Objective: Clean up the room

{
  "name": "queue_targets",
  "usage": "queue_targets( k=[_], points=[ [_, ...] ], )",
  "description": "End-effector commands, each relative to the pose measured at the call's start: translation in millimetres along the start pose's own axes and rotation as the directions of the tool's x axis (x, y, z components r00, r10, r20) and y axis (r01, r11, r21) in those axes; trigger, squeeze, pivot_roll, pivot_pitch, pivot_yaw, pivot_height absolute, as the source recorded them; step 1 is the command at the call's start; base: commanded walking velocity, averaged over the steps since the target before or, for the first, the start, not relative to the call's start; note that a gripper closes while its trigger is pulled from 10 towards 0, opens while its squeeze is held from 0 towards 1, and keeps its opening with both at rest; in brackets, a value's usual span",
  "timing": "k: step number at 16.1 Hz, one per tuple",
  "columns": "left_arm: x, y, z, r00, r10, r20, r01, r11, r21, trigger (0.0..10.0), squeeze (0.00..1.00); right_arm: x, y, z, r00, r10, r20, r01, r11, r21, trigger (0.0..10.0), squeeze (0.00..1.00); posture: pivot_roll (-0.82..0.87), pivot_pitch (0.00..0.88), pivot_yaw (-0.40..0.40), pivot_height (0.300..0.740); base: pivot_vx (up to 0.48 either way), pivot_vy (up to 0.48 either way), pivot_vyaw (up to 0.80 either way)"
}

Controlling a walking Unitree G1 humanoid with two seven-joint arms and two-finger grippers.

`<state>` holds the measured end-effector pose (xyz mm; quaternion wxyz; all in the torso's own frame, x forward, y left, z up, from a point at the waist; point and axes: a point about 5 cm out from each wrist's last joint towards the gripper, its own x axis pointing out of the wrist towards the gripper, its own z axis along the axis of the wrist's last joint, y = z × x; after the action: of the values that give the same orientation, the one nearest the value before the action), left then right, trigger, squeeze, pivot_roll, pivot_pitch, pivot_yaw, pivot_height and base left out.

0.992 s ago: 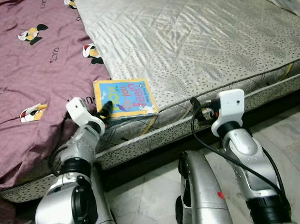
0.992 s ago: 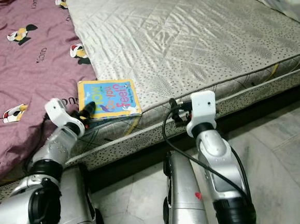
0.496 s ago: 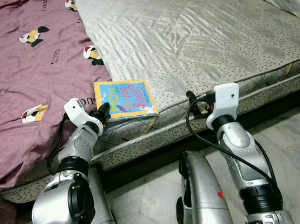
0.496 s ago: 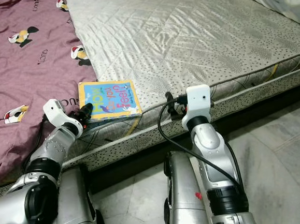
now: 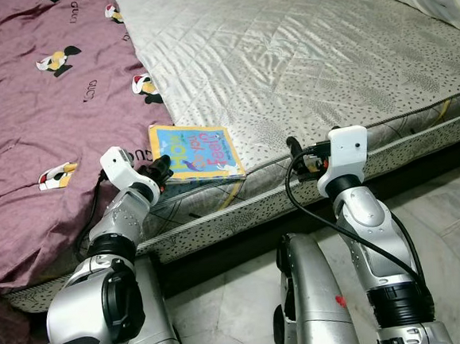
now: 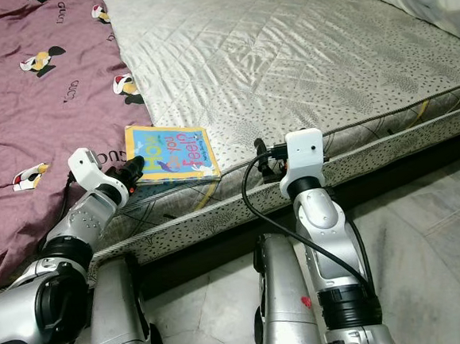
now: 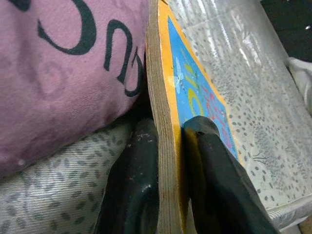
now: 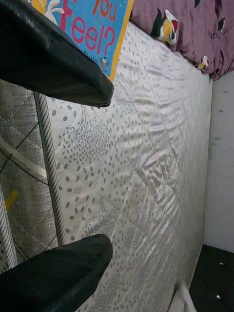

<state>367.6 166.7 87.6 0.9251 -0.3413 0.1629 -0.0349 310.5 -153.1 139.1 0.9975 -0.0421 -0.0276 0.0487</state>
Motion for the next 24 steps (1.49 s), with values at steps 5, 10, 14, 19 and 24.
queue_targets(
  k=[5,10,14,19,24],
  points=[
    [2.4,-10.3,4.2,0.996,-0.038,0.079,0.037,0.999,0.022,0.0,0.0,2.6,0.7,-2.0,1.0,0.007,0.0,-0.007,1.0,-0.01,10.0,0.0,-0.12,0.0,-0.002,0.462,0.0,0.0,0.0],
    [-6.6,-60.1,26.0,0.916,-0.254,0.311,0.211,0.963,0.167,0.0,0.0,10.7,8.9,-2.3,1.0,0.016,0.017,-0.016,1.0,0.016,10.0,0.0,-0.08,0.0,-0.013,0.462,0.0,0.0,0.0],
    [-34.0,-62.9,60.3,0.848,-0.307,0.432,0.198,0.939,0.28,0.0,0.0,13.9,13.5,-2.2,0.999,0.012,0.043,-0.015,0.998,0.059,10.0,0.0,-0.06,0.0,0.011,0.462,0.0,0.0,0.0],
    [-66.8,-69.3,76.3,0.802,-0.349,0.485,0.113,0.886,0.45,3.1,0.0,20.2,14.1,6.4,0.994,0.018,0.108,-0.028,0.996,0.088,10.0,0.0,-0.03,0.0,0.029,0.496,0.0,0.0,0.0],
    [-76.9,-55.4,50.4,0.867,-0.254,0.429,0.02,0.877,0.479,10.0,0.0,23.8,16.0,10.2,0.991,0.03,0.134,-0.045,0.993,0.112,10.0,0.0,-0.02,0.0,0.027,0.554,0.0,0.0,0.0]
  ],
)
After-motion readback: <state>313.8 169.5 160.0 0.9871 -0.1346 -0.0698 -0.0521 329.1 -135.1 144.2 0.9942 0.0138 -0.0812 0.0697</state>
